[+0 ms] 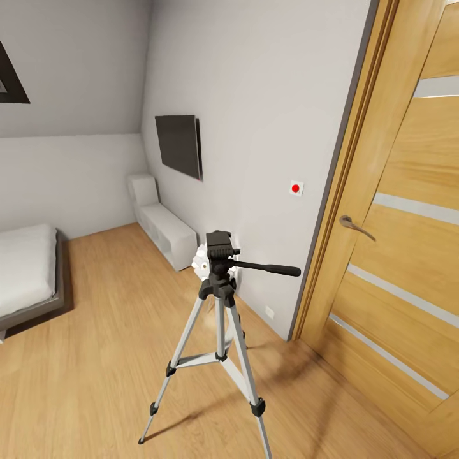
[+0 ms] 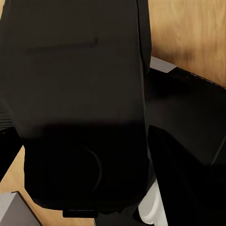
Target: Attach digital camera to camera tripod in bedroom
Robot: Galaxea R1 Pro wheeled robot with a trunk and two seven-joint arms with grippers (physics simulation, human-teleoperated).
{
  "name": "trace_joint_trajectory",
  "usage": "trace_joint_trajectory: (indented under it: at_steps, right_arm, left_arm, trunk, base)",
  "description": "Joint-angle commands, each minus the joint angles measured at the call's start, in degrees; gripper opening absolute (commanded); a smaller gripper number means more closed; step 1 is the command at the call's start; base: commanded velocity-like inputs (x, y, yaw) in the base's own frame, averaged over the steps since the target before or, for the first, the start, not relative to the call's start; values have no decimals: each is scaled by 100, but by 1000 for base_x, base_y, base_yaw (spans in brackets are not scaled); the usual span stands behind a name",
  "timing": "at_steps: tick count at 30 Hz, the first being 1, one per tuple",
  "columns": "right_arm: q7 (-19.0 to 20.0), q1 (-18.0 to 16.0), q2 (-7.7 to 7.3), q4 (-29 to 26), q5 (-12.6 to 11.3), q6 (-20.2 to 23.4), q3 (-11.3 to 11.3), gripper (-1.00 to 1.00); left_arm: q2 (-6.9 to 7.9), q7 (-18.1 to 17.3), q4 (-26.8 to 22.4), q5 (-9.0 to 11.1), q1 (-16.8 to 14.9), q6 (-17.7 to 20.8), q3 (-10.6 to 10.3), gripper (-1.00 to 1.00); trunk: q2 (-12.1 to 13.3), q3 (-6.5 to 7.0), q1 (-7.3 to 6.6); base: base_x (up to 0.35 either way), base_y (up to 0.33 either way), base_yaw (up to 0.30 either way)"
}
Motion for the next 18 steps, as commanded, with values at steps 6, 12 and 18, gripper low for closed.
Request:
trace_joint_trajectory:
  at_steps: [6, 12, 18]
  right_arm:
    - [4, -8, 1, 19, 37, -28, -49, 100]
    - [6, -8, 1, 18, 36, -29, -49, 100]
    - [10, -8, 3, 18, 35, -17, -57, 100]
  left_arm:
    - [2, -19, -1, 49, -4, 21, -47, -100]
    - [2, -19, -1, 49, -4, 20, -47, -100]
    - [2, -19, -1, 51, -4, 17, -47, -100]
  trunk:
    - [-12, -12, 3]
    - [-12, -12, 3]
    - [-12, -12, 3]
  base:
    - [0, 0, 0]
    - [0, 0, 0]
    - [0, 0, 67]
